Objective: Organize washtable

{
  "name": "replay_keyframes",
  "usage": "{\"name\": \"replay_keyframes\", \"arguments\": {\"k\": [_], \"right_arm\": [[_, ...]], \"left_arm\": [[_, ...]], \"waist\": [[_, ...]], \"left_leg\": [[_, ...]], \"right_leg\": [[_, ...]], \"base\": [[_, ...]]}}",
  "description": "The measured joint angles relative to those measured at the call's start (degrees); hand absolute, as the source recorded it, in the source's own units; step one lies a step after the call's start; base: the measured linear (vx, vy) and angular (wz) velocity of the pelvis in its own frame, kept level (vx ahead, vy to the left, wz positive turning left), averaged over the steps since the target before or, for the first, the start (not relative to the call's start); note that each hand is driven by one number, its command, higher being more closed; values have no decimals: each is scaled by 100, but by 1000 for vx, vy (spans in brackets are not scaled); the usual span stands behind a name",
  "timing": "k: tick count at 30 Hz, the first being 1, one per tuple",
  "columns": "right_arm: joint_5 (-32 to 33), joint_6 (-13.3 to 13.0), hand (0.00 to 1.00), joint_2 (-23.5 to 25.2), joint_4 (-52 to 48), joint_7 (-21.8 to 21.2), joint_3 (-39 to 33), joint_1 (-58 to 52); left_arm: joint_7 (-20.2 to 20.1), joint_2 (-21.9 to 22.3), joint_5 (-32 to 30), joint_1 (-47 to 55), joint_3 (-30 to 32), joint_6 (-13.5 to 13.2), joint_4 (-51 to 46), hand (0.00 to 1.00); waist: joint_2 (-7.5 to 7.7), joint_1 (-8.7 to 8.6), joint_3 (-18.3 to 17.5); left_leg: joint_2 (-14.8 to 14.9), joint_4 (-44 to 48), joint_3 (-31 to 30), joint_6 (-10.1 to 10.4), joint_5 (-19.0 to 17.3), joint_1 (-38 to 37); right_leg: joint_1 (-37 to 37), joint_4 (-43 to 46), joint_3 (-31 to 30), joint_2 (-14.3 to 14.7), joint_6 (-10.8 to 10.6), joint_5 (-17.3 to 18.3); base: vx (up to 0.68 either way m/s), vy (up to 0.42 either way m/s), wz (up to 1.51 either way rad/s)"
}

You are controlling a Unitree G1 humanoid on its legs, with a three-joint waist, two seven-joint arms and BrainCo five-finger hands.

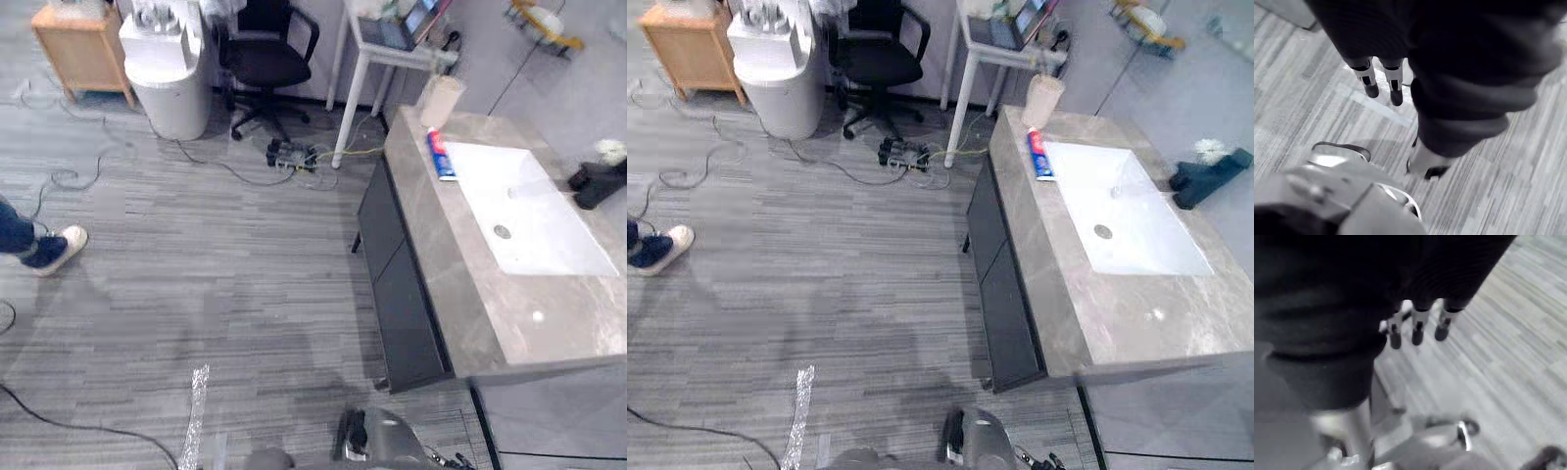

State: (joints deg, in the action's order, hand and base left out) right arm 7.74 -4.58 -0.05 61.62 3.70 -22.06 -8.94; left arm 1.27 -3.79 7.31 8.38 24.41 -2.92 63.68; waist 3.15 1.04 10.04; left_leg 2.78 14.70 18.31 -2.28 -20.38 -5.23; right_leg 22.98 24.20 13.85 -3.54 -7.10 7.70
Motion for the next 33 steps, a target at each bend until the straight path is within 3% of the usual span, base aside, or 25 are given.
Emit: {"name": "replay_keyframes", "arguments": {"k": [2,4,5,6,7,8,9,11,14,15,17,18,19,20,21,22,23,24,25,26,27,31,33], "right_arm": [[108,2,0,-32,-13,-20,-31,20],[123,3,0,-34,-29,-12,-113,-59],[107,32,0,17,-33,-10,-256,-112],[35,79,0,78,-157,-12,-301,-292],[-3,91,0,48,-248,-38,-392,-355],[-104,109,0,-83,-423,-59,-347,-330],[-169,79,0,-68,-521,-21,-271,-275],[-290,78,0,-81,-468,-28,-185,-179],[-414,110,0,-25,-305,-13,-133,-28],[-399,107,0,-27,-207,-5,-133,117],[-384,118,0,-26,-96,0,-132,283],[-385,117,0,-18,55,0,-126,408],[-388,111,0,-2,164,2,-121,471],[-388,102,0,-15,174,3,-108,475],[-388,96,0,-74,177,3,-40,470],[-399,64,0,-212,230,14,86,456],[-389,109,0,-38,328,89,82,511],[-388,95,0,21,322,118,55,516],[-392,92,0,60,332,152,48,508],[-386,89,0,82,323,159,27,490],[-383,75,0,123,235,161,-59,438],[-223,52,0,142,107,136,-239,462],[-87,42,0,93,60,114,-238,456]], "left_arm": [[-12,51,-282,-48,-31,-14,-12,0],[-67,122,-500,-61,-65,-12,-42,0],[-155,146,-606,-29,-32,-20,-61,0],[-219,165,-661,-6,109,6,-84,0],[-234,220,-692,-52,203,31,-65,0],[-249,355,-703,-29,333,38,-129,0],[-248,387,-699,-55,339,47,-154,0],[-242,408,-693,-61,438,65,-321,0],[-200,334,-447,-51,532,35,-502,0],[-107,357,-166,-55,535,8,-507,0],[-73,289,93,-64,523,-13,-507,0],[-47,309,217,-45,488,-27,-504,0],[21,306,294,-45,471,-38,-478,0],[29,327,314,-43,471,-49,-459,0],[35,390,319,27,468,-65,-451,0],[57,533,315,174,478,-73,-361,0],[85,364,321,149,492,-68,-253,0],[126,293,306,145,490,-67,-236,0],[163,203,277,154,487,-51,-164,0],[171,151,198,173,489,-53,-63,0],[150,85,65,159,466,-26,-7,0],[134,69,-182,49,245,33,-3,0],[132,83,-307,-43,204,19,-9,0]], "waist": [[-104,-96,-9],[-269,-277,-123],[-261,-345,-230],[-232,-353,-394],[-267,-350,-453],[-532,-223,-547],[-553,-199,-552],[-463,-144,-499],[-218,27,-473],[-116,55,-442],[-61,163,-416],[57,224,-370],[77,297,-367],[42,302,-383],[-139,301,-429],[-379,278,-475],[-181,246,-462],[-115,183,-489],[-13,151,-517],[-2,141,-526],[-10,77,-528],[-103,32,-471],[-195,-17,-445]], "left_leg": [[-261,-708,35,0,4,-644],[-324,-982,-101,150,-61,-987],[-348,-625,-223,331,-156,-989],[-412,58,-316,525,-265,-887],[-390,601,-333,562,-265,-781],[-44,2012,-395,819,-146,-231],[138,3028,-370,865,-116,150],[469,4416,-389,892,-93,599],[811,5089,-413,563,-254,1452],[893,4794,-419,533,-297,1853],[929,4072,-489,546,-309,2227],[923,3015,-635,657,-248,2404],[938,1478,-1084,1109,134,2456],[997,790,-1293,1178,412,2404],[1186,-42,-1414,1206,759,2226],[1584,-670,-1130,1554,2051,1938],[1530,-624,-627,1435,2123,1727],[1520,-682,-483,1444,2028,1568],[1508,-650,-4,1301,1919,1228],[1492,-596,325,1176,1881,986],[1438,-566,618,1048,1785,746],[1285,-589,1662,920,1561,137],[1191,-599,1711,865,1500,-157]], "right_leg": [[164,-569,143,351,222,-376],[395,-400,468,708,817,-509],[472,-171,699,901,1659,-529],[302,-393,939,1014,1939,-606],[220,-396,869,1088,2319,-557],[133,-323,678,1223,2231,-381],[-46,-332,568,1231,2175,-221],[-870,-670,144,1242,2014,-33],[-2038,-1486,-624,1067,1916,-13],[-2298,-1647,-1012,956,1909,-17],[-2536,-1752,-1555,759,1903,-21],[-2598,-1736,-1928,567,1792,-49],[-2598,-1729,-2393,338,1374,-22],[-2584,-1731,-2556,287,1222,37],[-2594,-1746,-2686,316,1030,76],[-2587,-1760,-2706,356,643,233],[-2506,-1774,-2610,116,435,203],[-2451,-1777,-2627,85,349,59],[-2426,-1811,-2638,72,159,-309],[-2398,-1774,-2757,34,23,-461],[-2299,-1644,-2838,-18,20,-576],[-1532,-549,-2784,-36,-55,-671],[-1314,-417,-2358,-83,169,-827]], "base": [[558,116,1],[673,152,49],[754,85,68],[812,57,65],[849,86,12],[851,138,-23],[828,154,-44],[775,87,-39],[670,141,-83],[655,293,-128],[431,324,-156],[515,530,-236],[490,561,-219],[388,513,-198],[303,506,-199],[338,607,-255],[323,555,-239],[260,423,-220],[221,351,-186],[197,380,-210],[108,274,-153],[27,176,-161],[-25,102,-141]]}}
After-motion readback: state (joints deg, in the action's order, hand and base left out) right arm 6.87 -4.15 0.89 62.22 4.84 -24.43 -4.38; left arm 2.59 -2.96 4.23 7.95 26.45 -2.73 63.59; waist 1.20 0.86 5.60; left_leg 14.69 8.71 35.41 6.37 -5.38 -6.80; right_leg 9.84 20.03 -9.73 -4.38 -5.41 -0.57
